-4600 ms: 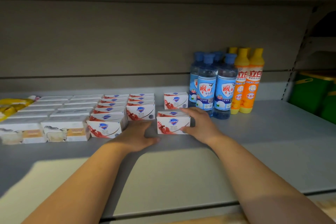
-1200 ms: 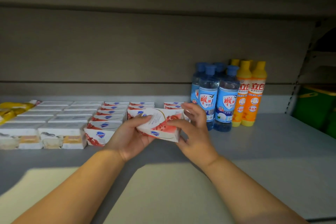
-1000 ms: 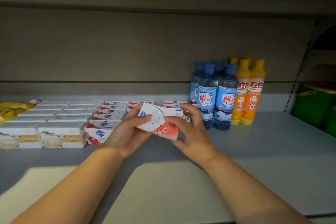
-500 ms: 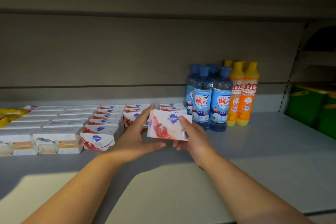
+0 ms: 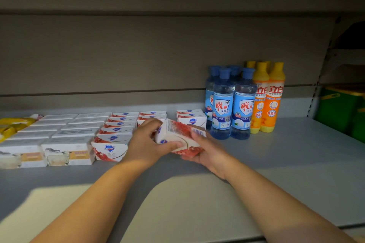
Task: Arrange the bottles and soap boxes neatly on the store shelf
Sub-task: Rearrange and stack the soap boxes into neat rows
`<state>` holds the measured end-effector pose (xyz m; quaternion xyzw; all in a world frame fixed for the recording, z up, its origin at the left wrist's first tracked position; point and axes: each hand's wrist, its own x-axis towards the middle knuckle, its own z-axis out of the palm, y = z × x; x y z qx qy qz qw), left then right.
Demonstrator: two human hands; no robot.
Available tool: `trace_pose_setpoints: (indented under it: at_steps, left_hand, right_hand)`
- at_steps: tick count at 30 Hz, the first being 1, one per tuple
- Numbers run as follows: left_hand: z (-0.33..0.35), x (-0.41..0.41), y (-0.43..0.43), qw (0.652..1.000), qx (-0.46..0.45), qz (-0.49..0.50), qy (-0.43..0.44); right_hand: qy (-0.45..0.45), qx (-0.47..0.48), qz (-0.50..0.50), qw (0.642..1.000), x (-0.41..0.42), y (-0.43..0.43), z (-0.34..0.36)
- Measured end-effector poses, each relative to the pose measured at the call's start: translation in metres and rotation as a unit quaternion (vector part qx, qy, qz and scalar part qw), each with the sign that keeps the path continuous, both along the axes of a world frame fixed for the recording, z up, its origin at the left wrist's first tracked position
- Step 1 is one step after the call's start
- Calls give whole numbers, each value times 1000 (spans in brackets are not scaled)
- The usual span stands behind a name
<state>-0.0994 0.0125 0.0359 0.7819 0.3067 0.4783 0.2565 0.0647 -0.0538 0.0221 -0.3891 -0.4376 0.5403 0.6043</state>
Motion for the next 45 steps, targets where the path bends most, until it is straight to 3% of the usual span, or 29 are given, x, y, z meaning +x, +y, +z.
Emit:
trace_pose_setpoints:
  at_steps: [3, 5, 10, 11, 13, 16, 19, 21, 27, 31, 34, 39, 42, 45]
  left_hand:
    - [4, 7, -3, 983, -172, -2, -64]
    - [6, 12, -4, 953, -273, -17, -133]
    - [5, 12, -5, 867, -467, -90, -147]
    - [5, 13, -5, 864, -468, -118, -141]
    - [2, 13, -3, 905, -400, -122, -74]
    - [-4, 7, -4, 975, -183, -63, 106]
    - [-1, 2, -7, 995, -5, -60, 80]
    - [2, 2, -10, 998, 0, -48, 33]
    - [-1, 10, -12, 981, -154, -53, -106]
    - [-3, 15, -6, 932, -286, -90, -203]
    - [-7, 16, 0, 906, -369, -104, -181]
    - [-14, 20, 5, 896, -369, -116, -216]
    - [-8, 17, 1, 824, -459, -190, -271]
    - [0, 14, -4, 717, -614, -254, -213]
  right_hand:
    - [-73, 66, -75, 992, -1, -2, 0]
    - [-115, 84, -114, 983, -3, -3, 1]
    - [-59, -22, -169, 984, -1, 1, 5]
    - [-46, -56, -166, 984, 0, 1, 6]
    - [-3, -124, -151, 981, 3, 2, 7]
    - [107, -200, -121, 966, 7, -2, 9]
    - [118, -242, -40, 962, 7, -7, 13]
    - [93, -240, -4, 966, 5, -10, 16]
    - [-25, -183, -33, 982, 1, -5, 14]
    - [-36, -105, -72, 991, -8, 0, 10]
    - [-65, -35, -103, 992, -10, -2, 9]
    - [-106, -8, -165, 980, -10, -6, 10]
    - [-145, 89, -167, 971, -15, -7, 8]
    - [-288, 200, -210, 913, -17, -7, 3]
